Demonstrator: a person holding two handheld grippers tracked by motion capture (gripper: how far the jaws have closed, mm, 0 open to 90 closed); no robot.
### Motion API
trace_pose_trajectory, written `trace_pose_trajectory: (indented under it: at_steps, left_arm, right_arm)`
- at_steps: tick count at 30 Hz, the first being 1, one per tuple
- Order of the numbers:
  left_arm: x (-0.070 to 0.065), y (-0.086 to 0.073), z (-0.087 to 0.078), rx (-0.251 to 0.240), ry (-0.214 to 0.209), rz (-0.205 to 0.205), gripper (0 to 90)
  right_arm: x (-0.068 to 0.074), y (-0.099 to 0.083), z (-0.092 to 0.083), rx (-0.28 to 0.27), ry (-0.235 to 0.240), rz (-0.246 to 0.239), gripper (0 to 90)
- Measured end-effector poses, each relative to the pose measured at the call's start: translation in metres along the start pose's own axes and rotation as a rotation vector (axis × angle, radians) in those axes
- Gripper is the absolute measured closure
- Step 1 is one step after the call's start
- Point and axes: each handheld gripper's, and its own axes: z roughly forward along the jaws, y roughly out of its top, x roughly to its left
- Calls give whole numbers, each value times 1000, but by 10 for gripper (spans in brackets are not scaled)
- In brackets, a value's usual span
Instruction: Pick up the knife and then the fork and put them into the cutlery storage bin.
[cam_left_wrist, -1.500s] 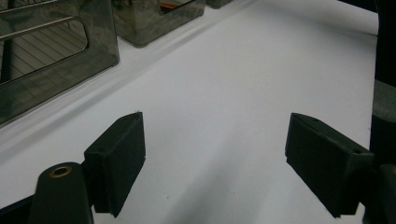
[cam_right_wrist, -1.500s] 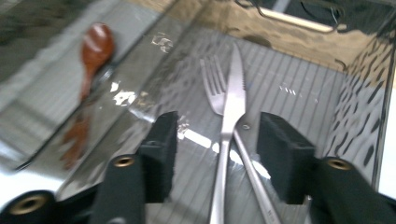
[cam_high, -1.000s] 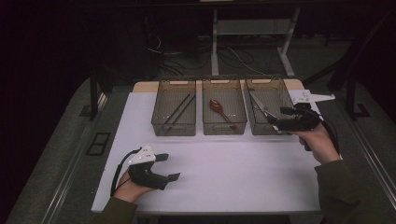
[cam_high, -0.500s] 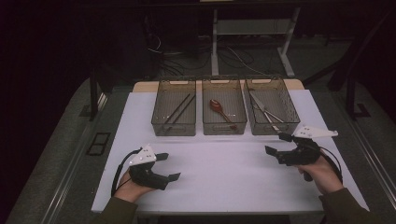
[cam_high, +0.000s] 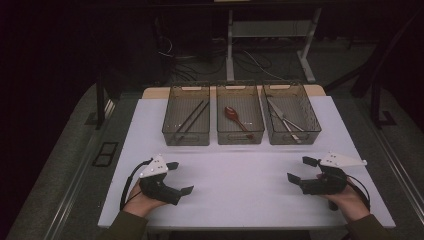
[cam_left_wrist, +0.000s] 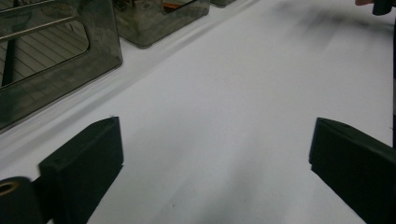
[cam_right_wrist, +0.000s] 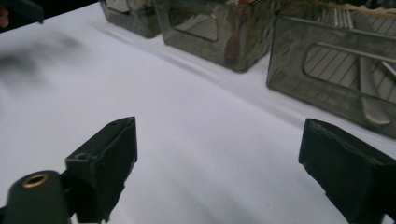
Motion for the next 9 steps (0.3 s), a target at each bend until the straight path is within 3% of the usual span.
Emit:
trace_pose_trajectory:
  at_steps: [9]
  left_arm:
    - [-1, 0, 2, 15, 11, 7, 0]
  right_arm:
    - [3, -6, -2, 12, 3, -25, 118]
